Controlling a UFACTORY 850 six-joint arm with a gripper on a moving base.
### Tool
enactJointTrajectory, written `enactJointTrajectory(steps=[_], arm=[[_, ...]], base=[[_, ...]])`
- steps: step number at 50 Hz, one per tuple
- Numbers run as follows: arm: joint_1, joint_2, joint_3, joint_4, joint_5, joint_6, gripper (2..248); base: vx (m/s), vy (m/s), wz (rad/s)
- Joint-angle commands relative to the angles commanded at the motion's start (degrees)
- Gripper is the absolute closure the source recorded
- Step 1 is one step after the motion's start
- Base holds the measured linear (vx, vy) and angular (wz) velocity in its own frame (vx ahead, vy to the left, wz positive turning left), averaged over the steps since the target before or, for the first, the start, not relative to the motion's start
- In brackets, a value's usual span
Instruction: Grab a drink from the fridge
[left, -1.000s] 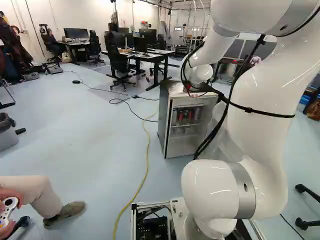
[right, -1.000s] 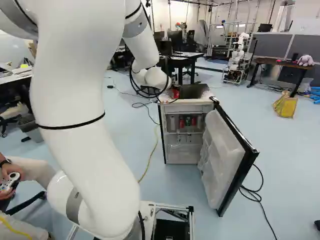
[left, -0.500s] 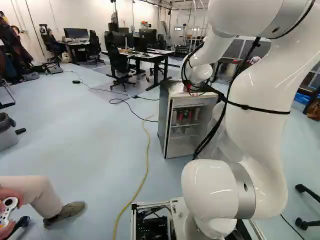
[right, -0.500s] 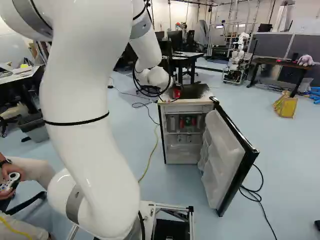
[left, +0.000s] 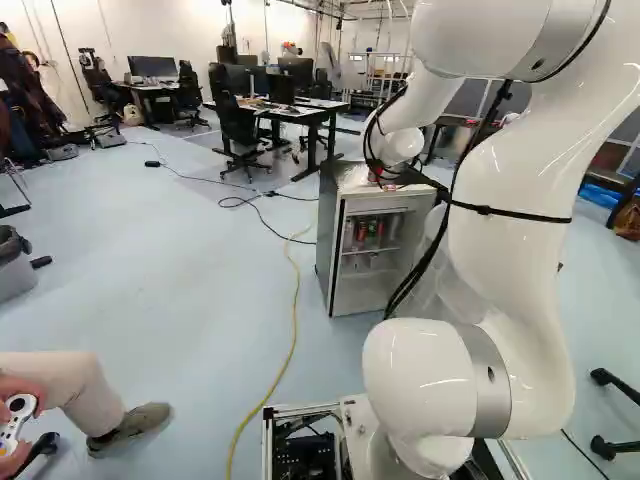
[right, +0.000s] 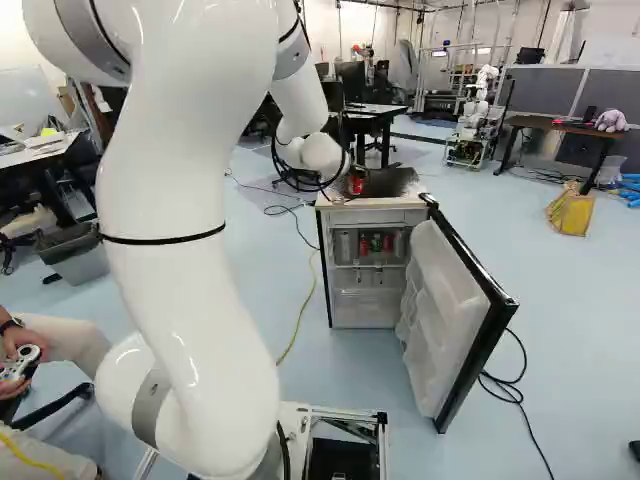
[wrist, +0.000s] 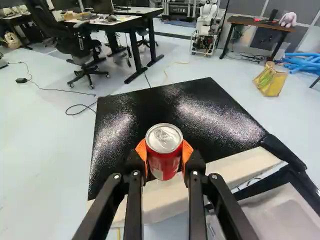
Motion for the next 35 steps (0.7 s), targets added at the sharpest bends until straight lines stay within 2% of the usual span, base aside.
enactJointTrajectory(steps=[35], arm=[[-0.04, -5.50, -4.74, 0.00, 0.00, 0.00, 162]], base=[[0.000, 0.000, 0.000]])
